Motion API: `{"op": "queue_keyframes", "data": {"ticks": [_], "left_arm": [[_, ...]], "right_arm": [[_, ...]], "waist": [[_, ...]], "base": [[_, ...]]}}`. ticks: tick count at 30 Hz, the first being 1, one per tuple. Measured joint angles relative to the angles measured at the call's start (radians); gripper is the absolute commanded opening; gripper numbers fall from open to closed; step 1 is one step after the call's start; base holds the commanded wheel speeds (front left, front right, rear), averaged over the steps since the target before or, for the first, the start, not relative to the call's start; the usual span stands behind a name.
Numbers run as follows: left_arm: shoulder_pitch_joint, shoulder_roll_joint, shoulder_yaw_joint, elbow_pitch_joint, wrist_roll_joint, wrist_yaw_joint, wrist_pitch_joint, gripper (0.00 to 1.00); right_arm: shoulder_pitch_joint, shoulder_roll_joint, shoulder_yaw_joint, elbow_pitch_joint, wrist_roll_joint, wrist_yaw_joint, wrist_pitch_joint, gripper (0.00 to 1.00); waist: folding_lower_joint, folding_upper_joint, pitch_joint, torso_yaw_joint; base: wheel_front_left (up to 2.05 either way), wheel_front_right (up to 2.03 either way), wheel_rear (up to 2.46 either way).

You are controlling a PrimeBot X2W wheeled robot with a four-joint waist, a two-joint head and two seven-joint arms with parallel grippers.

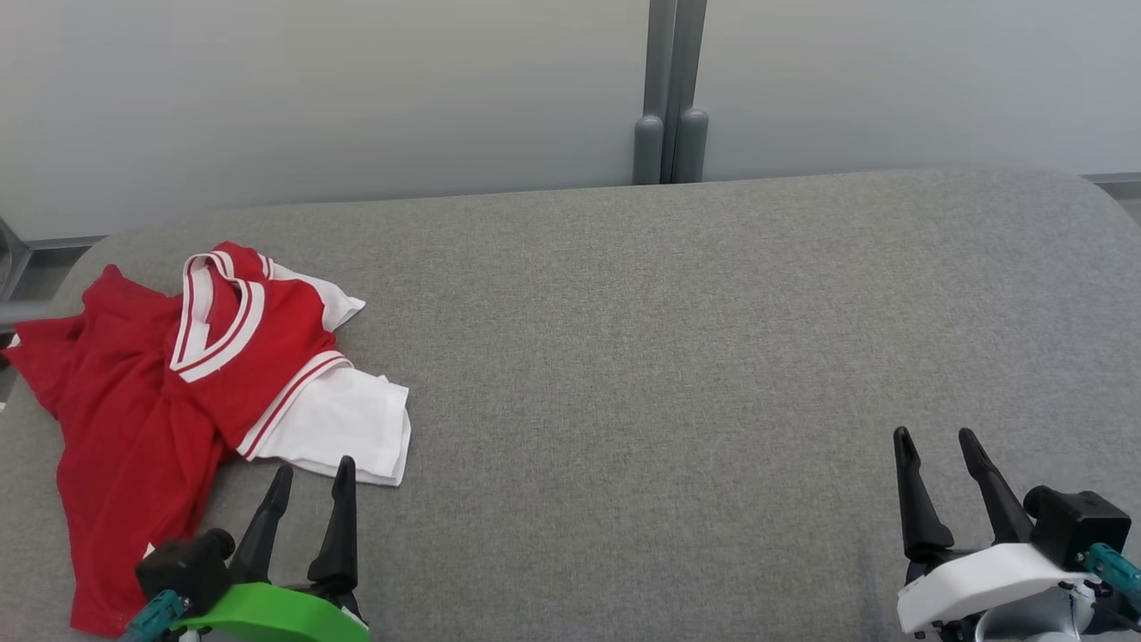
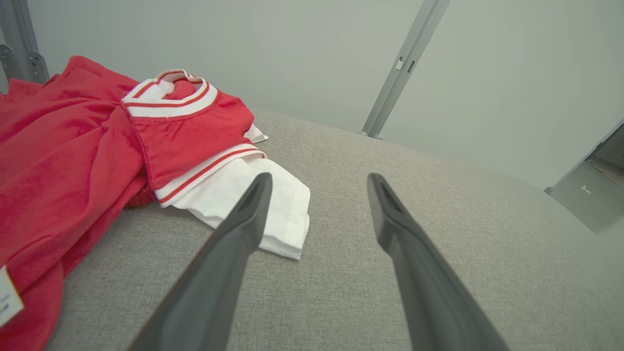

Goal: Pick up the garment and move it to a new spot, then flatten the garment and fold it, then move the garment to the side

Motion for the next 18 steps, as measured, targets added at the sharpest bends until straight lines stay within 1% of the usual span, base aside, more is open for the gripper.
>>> {"op": "queue_keyframes", "data": {"ticks": [8, 12, 18], "left_arm": [[0.003, 0.011, -0.014, 0.013, 0.065, 0.0, -0.017, 1.0], [0.004, 0.013, -0.022, 0.023, 0.101, 0.0, -0.027, 1.0], [0.006, 0.017, -0.033, 0.031, 0.143, -0.001, -0.041, 1.0]], "right_arm": [[0.015, 0.0, -0.002, 0.008, -0.07, 0.0, -0.021, 1.0], [0.02, -0.013, -0.003, 0.024, -0.115, 0.0, -0.032, 1.0], [0.03, -0.016, -0.002, 0.029, -0.171, 0.0, -0.043, 1.0]], "waist": [[0.0, 0.0, -0.002, 0.002], [0.0, 0.0, -0.005, 0.004], [0.0, 0.0, -0.009, 0.007]], "base": [[0.0, 0.0, 0.0], [0.0, 0.0, 0.0], [0.0, 0.0, 0.0]]}}
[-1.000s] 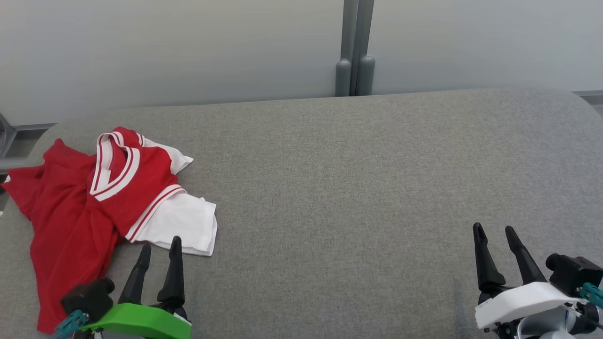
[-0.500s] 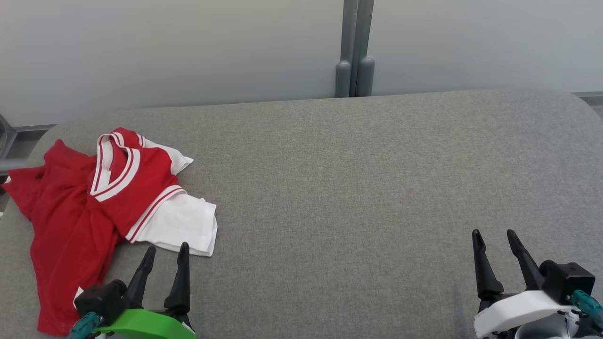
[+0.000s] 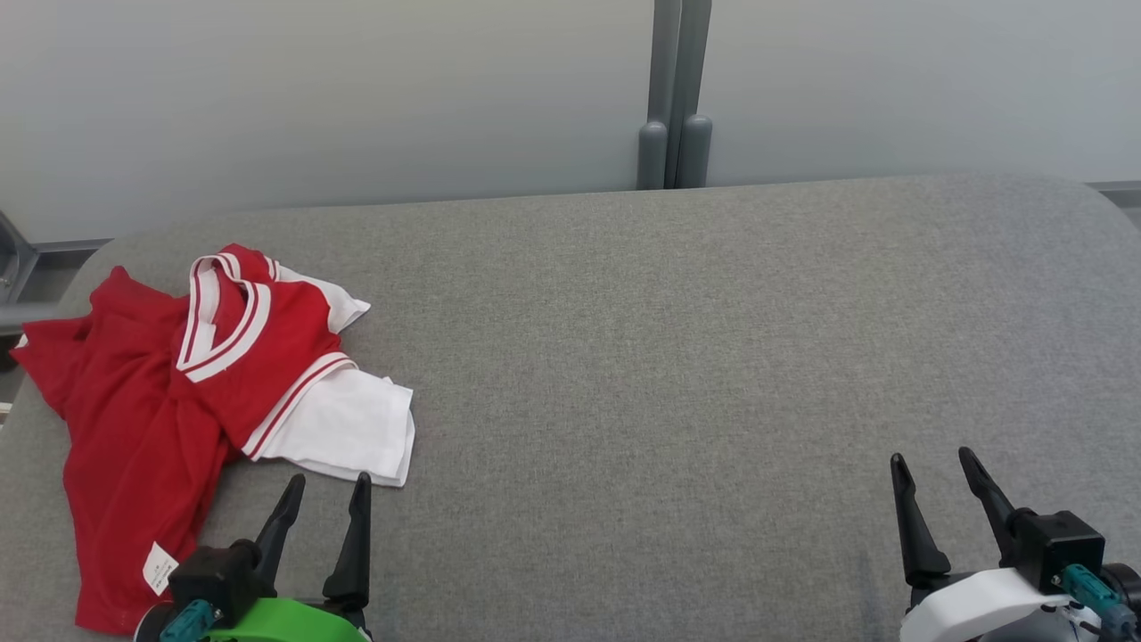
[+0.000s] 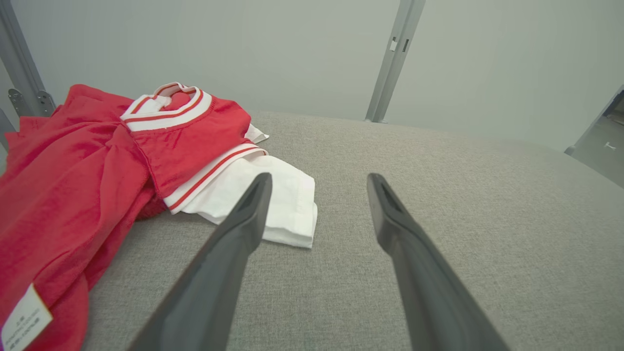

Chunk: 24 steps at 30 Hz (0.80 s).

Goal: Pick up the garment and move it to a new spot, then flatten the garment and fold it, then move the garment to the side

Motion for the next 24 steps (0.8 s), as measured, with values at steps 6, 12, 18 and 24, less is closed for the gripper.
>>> {"op": "queue_keyframes", "data": {"ticks": [6, 12, 18, 24], "left_arm": [[0.005, -0.002, 0.003, 0.034, 0.005, 0.0, -0.012, 1.0], [0.012, -0.005, 0.006, 0.076, 0.001, 0.0, -0.021, 1.0], [0.012, -0.003, 0.005, 0.103, 0.021, 0.0, -0.032, 1.0], [0.012, -0.003, 0.013, 0.107, 0.061, 0.0, -0.043, 1.0]], "right_arm": [[0.003, -0.001, 0.002, 0.004, -0.047, 0.0, -0.016, 1.0], [0.006, 0.0, 0.0, 0.012, -0.063, 0.0, -0.026, 1.0], [0.014, -0.001, -0.002, 0.013, -0.103, 0.0, -0.036, 1.0], [0.022, -0.001, -0.001, 0.013, -0.146, 0.0, -0.048, 1.0]], "waist": [[0.0, 0.0, -0.005, 0.001], [0.0, 0.0, -0.009, 0.002], [0.0, 0.0, -0.011, 0.005], [0.0, 0.0, -0.012, 0.009]], "base": [[0.0, 0.0, 0.0], [0.0, 0.0, 0.0], [0.0, 0.0, 0.0], [0.0, 0.0, 0.0]]}}
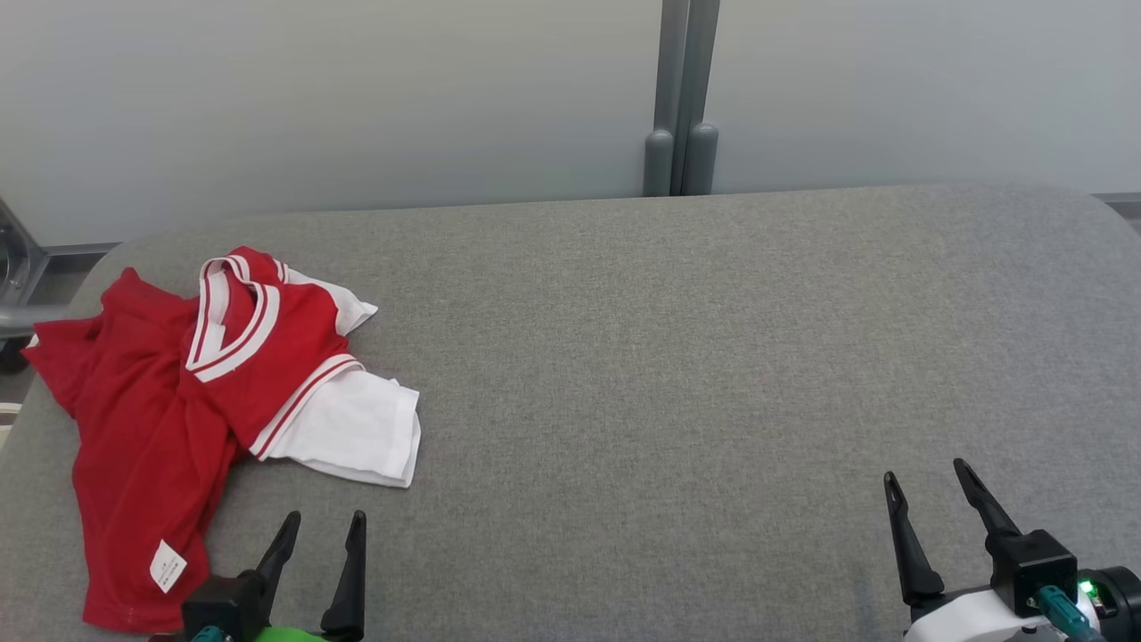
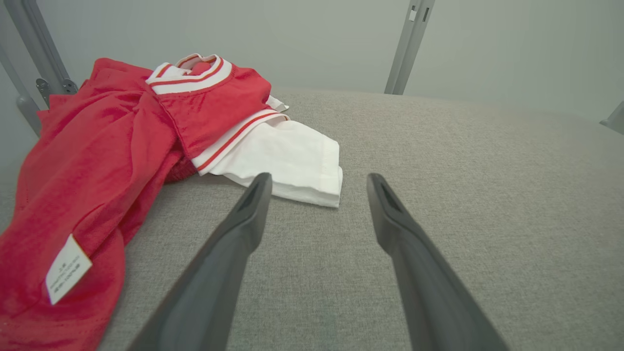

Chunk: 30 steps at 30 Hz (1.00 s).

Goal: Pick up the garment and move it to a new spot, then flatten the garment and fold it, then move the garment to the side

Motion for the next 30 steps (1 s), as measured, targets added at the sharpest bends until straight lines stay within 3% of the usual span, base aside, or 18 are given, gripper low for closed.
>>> {"op": "queue_keyframes", "data": {"ticks": [30], "left_arm": [[-0.002, -0.023, 0.065, 0.043, 0.005, -0.002, -0.009, 1.0]], "right_arm": [[0.004, 0.003, -0.009, 0.002, -0.034, 0.0, -0.01, 1.0]], "waist": [[0.0, 0.0, -0.005, 0.007]], "base": [[0.0, 0.0, 0.0]]}}
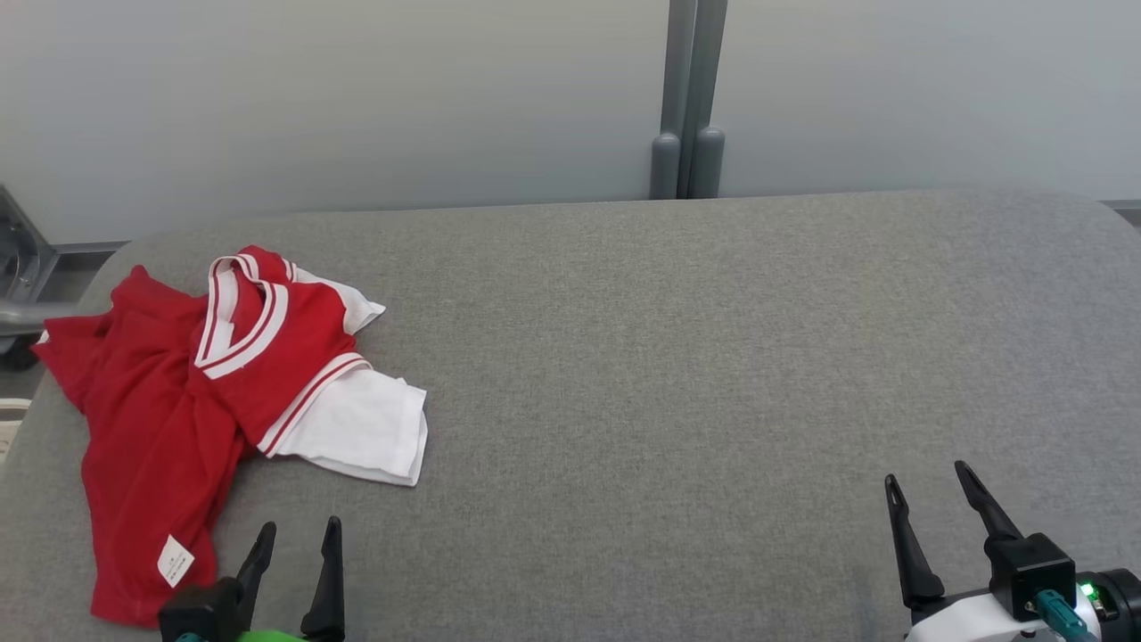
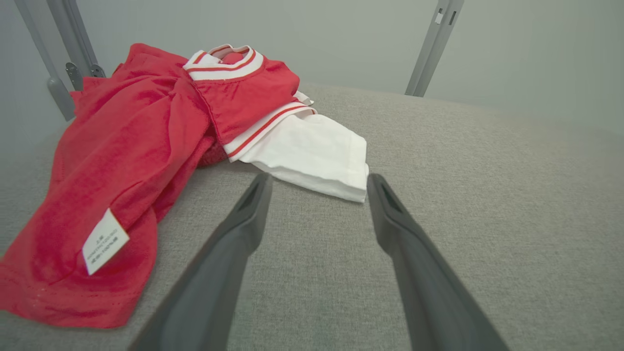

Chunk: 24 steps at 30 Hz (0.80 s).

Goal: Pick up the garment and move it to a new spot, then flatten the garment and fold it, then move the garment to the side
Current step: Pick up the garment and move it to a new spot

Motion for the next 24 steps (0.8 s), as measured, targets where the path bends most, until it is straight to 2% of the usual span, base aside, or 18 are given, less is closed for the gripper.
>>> {"op": "queue_keyframes", "data": {"ticks": [8, 24], "left_arm": [[-0.001, -0.004, 0.009, -0.004, 0.011, 0.0, 0.0, 1.0], [0.026, 0.016, 0.038, -0.002, 0.014, 0.0, 0.0, 1.0]], "right_arm": [[0.001, 0.007, 0.036, -0.005, 0.009, 0.0, 0.0, 1.0], [-0.021, 0.024, 0.098, 0.002, 0.022, 0.0, 0.0, 1.0]], "waist": [[0.0, 0.0, -0.003, 0.073], [0.0, 0.0, -0.025, 0.337]], "base": [[0.0, 0.0, 0.0], [0.0, 0.0, 0.0]]}}
